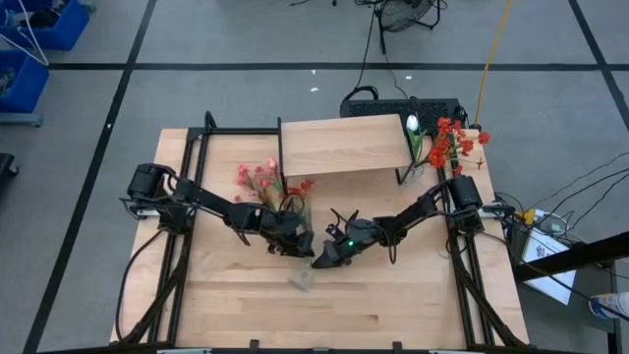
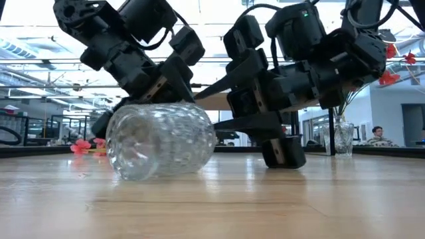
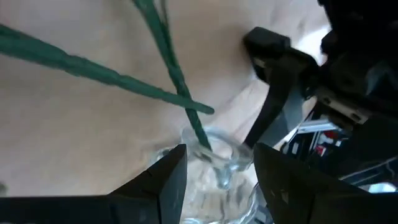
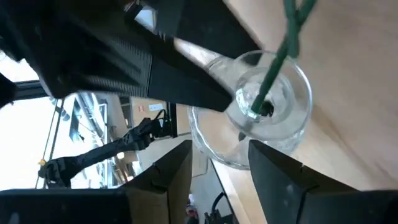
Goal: Pick and place flowers into a vace then onto a shelf
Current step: Put the pink flowers into the left transparent vase
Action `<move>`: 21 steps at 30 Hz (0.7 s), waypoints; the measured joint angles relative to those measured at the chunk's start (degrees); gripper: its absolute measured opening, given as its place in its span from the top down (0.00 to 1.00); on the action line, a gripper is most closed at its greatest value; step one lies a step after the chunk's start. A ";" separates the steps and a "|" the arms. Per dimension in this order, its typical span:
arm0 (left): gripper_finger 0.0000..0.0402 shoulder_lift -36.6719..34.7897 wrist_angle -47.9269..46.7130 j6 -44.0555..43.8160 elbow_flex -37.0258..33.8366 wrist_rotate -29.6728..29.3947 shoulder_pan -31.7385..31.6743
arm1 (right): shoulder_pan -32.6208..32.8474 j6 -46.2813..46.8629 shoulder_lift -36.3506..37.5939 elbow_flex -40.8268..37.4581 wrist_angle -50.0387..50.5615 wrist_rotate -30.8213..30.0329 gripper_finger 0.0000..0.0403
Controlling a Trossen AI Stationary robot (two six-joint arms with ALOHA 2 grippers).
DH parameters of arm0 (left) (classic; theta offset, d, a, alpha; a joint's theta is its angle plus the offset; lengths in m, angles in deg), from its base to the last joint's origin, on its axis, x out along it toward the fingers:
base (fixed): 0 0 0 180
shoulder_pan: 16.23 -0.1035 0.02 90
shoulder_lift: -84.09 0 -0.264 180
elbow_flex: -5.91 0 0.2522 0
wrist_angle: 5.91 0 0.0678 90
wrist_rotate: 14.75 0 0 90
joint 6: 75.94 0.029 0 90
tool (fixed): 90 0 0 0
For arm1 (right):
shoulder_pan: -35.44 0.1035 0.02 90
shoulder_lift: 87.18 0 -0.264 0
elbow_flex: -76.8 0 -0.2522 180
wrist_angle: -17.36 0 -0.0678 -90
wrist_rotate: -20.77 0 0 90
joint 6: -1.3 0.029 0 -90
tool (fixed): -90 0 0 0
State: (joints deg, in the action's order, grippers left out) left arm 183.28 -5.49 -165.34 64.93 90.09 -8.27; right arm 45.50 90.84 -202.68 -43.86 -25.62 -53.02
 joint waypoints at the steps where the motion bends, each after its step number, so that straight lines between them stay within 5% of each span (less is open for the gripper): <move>1: 0.52 0.14 0.12 0.14 0.00 0.04 -0.17 | -0.20 -1.24 0.00 -0.02 0.57 -0.45 0.63; 6: 0.53 1.41 0.16 -1.12 0.07 1.73 0.42 | -0.22 -6.28 0.15 0.01 4.80 -2.22 0.65; 12: 0.55 2.57 -1.20 -5.45 0.24 5.80 0.18 | -0.52 -7.33 -0.17 -0.33 -1.42 -1.11 0.68; 21: 0.35 2.86 -8.04 -5.37 0.10 9.07 0.53 | -2.24 -6.40 -0.24 -0.52 -6.37 4.92 0.67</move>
State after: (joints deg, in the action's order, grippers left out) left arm 186.14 -13.54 -170.71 65.03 99.16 -7.74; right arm 43.26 84.44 -202.92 -44.38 -32.00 -48.10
